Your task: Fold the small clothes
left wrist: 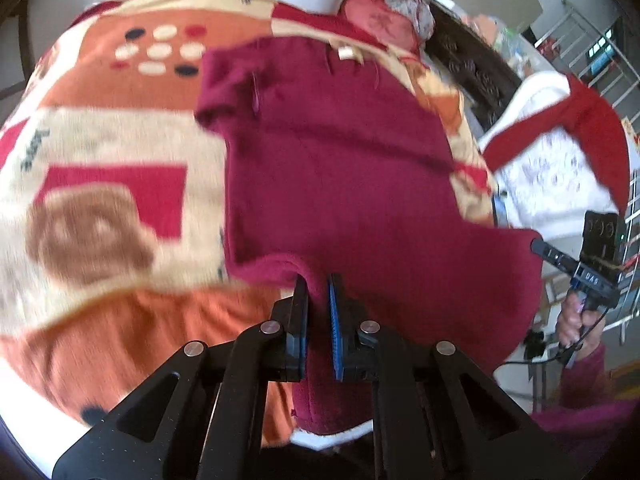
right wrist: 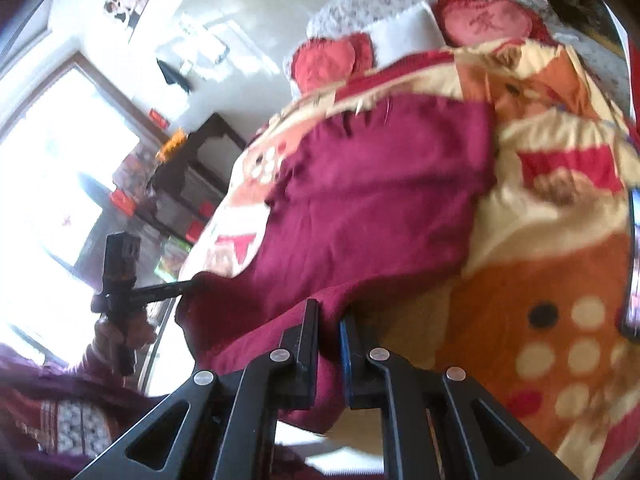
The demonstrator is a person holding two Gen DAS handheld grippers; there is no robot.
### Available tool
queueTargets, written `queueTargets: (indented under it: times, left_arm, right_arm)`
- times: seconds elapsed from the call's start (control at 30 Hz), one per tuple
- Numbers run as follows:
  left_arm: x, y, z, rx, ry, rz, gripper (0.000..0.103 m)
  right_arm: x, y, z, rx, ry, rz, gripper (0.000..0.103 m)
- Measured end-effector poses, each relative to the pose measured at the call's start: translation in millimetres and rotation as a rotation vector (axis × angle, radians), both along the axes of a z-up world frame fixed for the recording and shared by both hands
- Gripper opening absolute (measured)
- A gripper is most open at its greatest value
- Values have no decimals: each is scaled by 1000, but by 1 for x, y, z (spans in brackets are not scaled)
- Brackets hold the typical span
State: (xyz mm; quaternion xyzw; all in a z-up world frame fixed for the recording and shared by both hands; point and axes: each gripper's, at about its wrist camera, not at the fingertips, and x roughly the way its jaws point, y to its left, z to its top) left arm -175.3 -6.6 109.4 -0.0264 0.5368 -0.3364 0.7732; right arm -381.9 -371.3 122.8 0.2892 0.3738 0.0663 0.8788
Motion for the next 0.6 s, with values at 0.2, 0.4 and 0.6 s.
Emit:
queueTargets:
  times: [0.2,0.4,0.6]
  left_arm:
    - [68,-16,27,-53,-94,85,8]
    - [151,-44,27,-42,-142,161,8]
    - [220,-70,-7,-19,-112,223,8]
  right_arm:
    - [58,-29,12,-24,-57,-80,8]
    - [129,-82,9,-14,-70,-186,8]
    - [203,-131,-28,-39,24,-314,8]
